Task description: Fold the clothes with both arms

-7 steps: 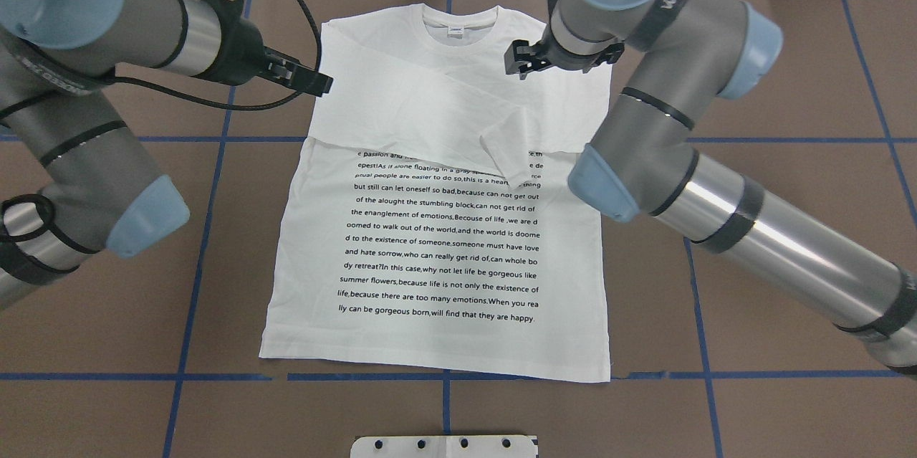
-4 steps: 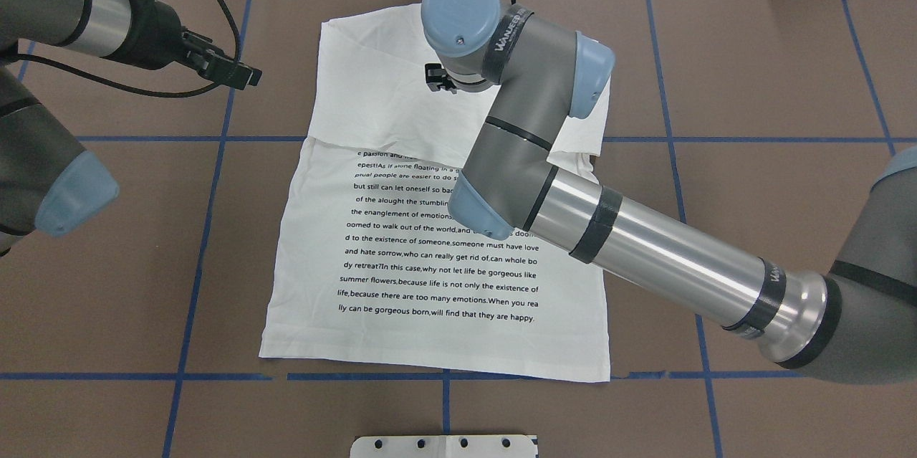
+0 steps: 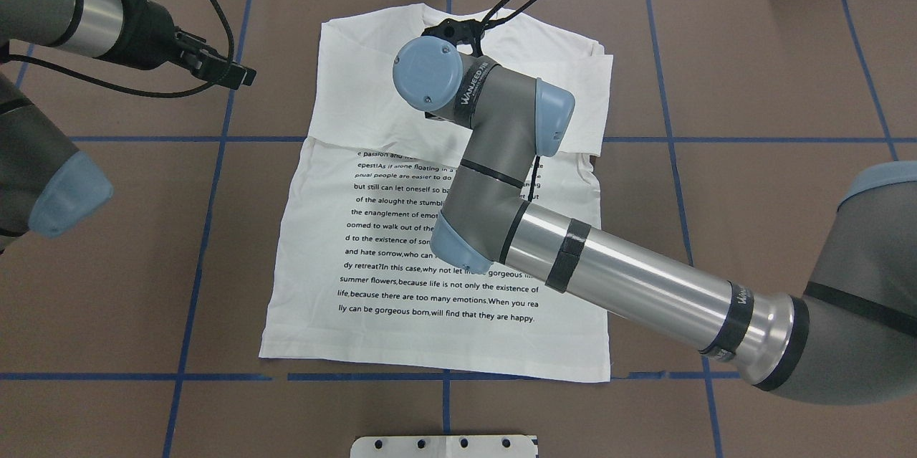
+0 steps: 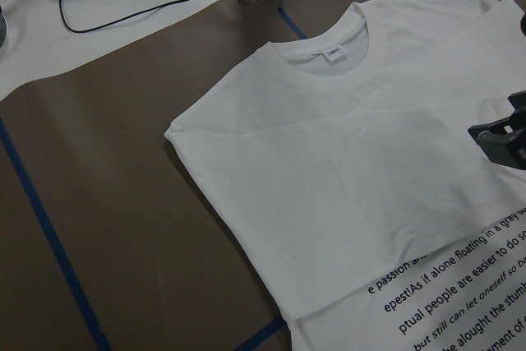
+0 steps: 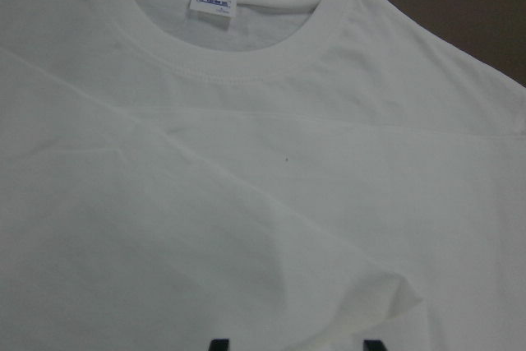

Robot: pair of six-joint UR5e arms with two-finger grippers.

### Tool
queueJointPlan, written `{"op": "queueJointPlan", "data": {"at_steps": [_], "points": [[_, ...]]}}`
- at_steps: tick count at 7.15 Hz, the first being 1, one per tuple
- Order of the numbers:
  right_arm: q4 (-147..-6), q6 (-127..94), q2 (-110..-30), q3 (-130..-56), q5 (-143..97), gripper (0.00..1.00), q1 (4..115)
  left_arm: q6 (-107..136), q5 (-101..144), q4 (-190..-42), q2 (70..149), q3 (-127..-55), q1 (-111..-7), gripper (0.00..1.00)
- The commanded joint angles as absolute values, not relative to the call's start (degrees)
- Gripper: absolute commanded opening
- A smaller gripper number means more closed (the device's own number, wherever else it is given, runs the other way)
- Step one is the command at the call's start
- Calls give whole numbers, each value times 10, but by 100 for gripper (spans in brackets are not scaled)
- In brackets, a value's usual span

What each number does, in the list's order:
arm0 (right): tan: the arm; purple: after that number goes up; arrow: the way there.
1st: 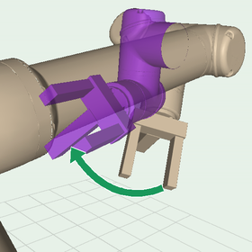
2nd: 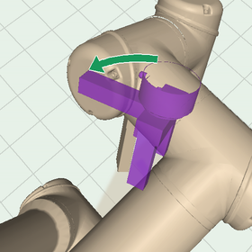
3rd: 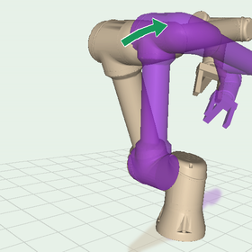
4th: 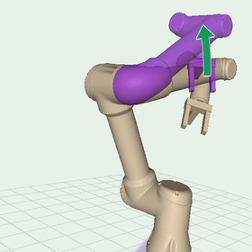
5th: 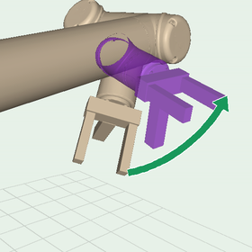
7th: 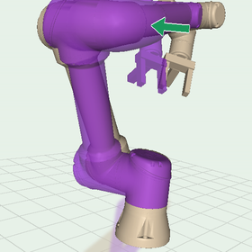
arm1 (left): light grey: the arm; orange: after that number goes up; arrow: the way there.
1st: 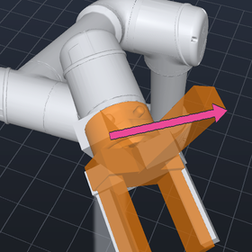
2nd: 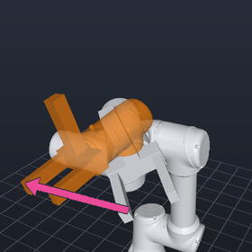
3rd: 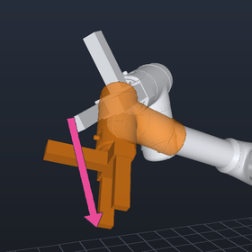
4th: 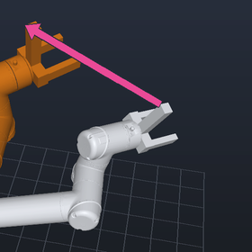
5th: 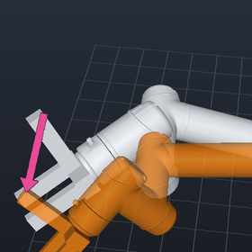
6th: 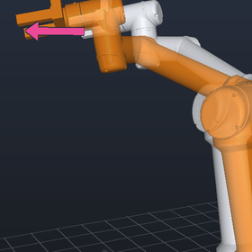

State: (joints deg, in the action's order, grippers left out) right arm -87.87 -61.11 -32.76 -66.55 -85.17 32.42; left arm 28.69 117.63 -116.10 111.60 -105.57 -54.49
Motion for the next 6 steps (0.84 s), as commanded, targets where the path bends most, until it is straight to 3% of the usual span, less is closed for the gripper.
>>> {"op": "queueJointPlan", "data": {"at_steps": [1,5,6], "points": [[-879,-612,-333,-660,-844,63,316,287,1176,-1161,1116,-1056,-545,100],[-877,-612,-337,-651,-835,62,311,287,1176,-1161,1116,-1056,-545,100],[-878,-612,-337,-650,-835,56,309,288,1176,-1161,1115,-1056,-544,100]]}}
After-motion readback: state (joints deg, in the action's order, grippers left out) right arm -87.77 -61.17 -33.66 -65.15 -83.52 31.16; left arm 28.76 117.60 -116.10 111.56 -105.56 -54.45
